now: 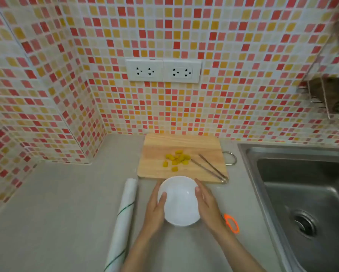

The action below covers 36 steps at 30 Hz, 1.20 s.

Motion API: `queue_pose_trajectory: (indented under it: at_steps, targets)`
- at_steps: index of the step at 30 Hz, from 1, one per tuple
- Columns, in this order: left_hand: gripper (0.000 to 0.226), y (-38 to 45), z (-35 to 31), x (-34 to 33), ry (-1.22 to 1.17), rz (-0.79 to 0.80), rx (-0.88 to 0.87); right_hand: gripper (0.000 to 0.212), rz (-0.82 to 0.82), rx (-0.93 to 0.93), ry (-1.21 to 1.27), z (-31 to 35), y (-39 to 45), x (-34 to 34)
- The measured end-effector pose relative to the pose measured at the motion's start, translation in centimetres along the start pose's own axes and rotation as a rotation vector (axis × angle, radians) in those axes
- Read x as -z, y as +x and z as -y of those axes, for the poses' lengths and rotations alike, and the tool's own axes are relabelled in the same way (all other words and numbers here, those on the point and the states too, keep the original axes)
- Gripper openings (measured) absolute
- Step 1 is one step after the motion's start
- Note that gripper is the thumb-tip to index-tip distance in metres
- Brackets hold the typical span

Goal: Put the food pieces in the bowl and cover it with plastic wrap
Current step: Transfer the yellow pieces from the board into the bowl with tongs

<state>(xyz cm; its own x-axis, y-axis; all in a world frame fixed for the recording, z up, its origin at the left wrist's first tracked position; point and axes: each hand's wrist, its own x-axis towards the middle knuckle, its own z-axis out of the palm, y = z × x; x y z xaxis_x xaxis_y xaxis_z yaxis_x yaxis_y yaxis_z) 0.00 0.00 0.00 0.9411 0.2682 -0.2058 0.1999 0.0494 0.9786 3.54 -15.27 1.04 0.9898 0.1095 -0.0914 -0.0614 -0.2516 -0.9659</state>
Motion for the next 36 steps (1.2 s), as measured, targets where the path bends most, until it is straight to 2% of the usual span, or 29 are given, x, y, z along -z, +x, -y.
queue_pose_trajectory:
  at_steps: [2,5,7,9,11,13,15,20,23,30,36]
  targets:
    - [0.039,0.5,0.5,-0.2,-0.085,-0.042,0.025,0.036,-0.01,-0.013,0.023,-0.3,0.3,-0.1]
    - [0.038,0.8,1.3,-0.1,-0.147,-0.094,0.027,0.035,0.107,-0.017,0.049,-0.8,0.6,0.2]
    - [0.034,1.2,1.5,-0.1,-0.193,-0.144,0.025,0.034,0.113,0.007,0.015,-0.8,1.8,0.8]
    - [0.032,1.6,1.4,-0.2,-0.218,-0.165,0.017,0.033,-0.03,0.097,-0.166,-1.0,4.0,1.8]
    - [0.032,2.2,1.1,-0.3,-0.235,-0.167,0.013,0.039,-0.15,0.156,-0.477,-1.3,6.7,3.1]
    - [0.032,2.6,0.9,-0.2,-0.242,-0.164,0.008,0.049,-0.169,0.085,-0.76,-1.9,9.0,4.1]
    - [0.033,2.9,1.0,0.0,-0.238,-0.152,0.009,0.051,-0.147,0.036,-0.904,-2.8,10.5,4.6]
    - [0.033,3.6,1.3,0.4,-0.253,-0.113,0.033,0.033,-0.176,0.134,-0.814,-3.4,12.4,5.3]
    - [0.033,3.9,1.3,0.6,-0.251,-0.082,0.037,0.035,-0.047,0.222,-0.745,-2.8,13.8,5.4]
    - [0.033,4.2,0.8,1.0,-0.256,0.014,0.034,0.034,0.081,0.191,-0.741,-2.0,16.2,4.5]
    - [0.039,4.2,0.5,0.9,-0.252,0.023,0.033,0.026,0.046,0.218,-0.707,-1.4,15.9,4.2]
